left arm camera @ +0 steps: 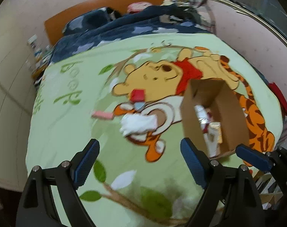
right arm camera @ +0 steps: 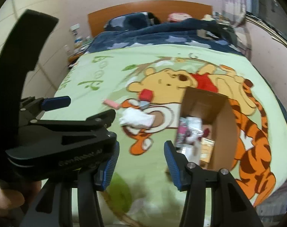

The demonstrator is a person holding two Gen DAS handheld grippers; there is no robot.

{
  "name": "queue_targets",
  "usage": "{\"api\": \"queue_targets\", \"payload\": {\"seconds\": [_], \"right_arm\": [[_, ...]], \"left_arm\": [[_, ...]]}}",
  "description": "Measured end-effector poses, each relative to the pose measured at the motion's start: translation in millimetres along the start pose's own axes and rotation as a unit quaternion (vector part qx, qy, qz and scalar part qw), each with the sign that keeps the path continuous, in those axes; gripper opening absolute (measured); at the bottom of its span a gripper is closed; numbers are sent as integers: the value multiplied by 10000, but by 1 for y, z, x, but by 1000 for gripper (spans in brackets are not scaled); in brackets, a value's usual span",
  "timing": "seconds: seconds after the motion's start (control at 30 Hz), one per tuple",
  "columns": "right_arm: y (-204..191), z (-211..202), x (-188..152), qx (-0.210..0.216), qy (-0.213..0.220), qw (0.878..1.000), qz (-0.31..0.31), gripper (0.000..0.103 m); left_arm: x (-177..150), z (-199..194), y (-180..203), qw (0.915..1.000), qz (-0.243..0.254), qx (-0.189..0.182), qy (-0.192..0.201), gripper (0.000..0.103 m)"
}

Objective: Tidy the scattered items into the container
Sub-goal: 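Lower both cream tubes into the box and open both tools, then grasp the pink hair roller with left tool while right grasps the white cloth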

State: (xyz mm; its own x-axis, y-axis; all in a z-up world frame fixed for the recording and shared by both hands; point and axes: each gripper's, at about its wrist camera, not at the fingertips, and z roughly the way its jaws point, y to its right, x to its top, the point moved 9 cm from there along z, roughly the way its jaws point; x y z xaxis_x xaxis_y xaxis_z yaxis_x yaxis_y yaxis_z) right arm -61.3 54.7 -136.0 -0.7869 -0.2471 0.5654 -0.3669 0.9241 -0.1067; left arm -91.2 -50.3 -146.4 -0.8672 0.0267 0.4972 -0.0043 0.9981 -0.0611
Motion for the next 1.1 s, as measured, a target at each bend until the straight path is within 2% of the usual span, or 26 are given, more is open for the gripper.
{"api": "queue_targets", "payload": {"seconds": [0.13,0.33,0.53,0.77,0.93,1.1], "right_arm": [[-29,3,-1,181,-30,9995,-263,50],[-48,3,3,266,11,9989,-393,51],[-51,5,4,259,-6,9990,-356,51],[-42,4,5,133,18,9997,-220,51],[-33,21,1,5,-96,9999,-104,52],[-27,69,-9,-86,-426,9991,-5,53]], "left_arm": [[-16,-6,-27,9995,-285,135,-31,88],[-23,-13,-47,9987,-442,256,-6,88],[-26,-18,-60,9981,-520,329,9,88],[-20,-20,-51,9988,-364,327,82,88],[-30,3,-64,9979,-505,358,-207,89],[-49,50,-85,9950,-610,432,-658,89]]}}
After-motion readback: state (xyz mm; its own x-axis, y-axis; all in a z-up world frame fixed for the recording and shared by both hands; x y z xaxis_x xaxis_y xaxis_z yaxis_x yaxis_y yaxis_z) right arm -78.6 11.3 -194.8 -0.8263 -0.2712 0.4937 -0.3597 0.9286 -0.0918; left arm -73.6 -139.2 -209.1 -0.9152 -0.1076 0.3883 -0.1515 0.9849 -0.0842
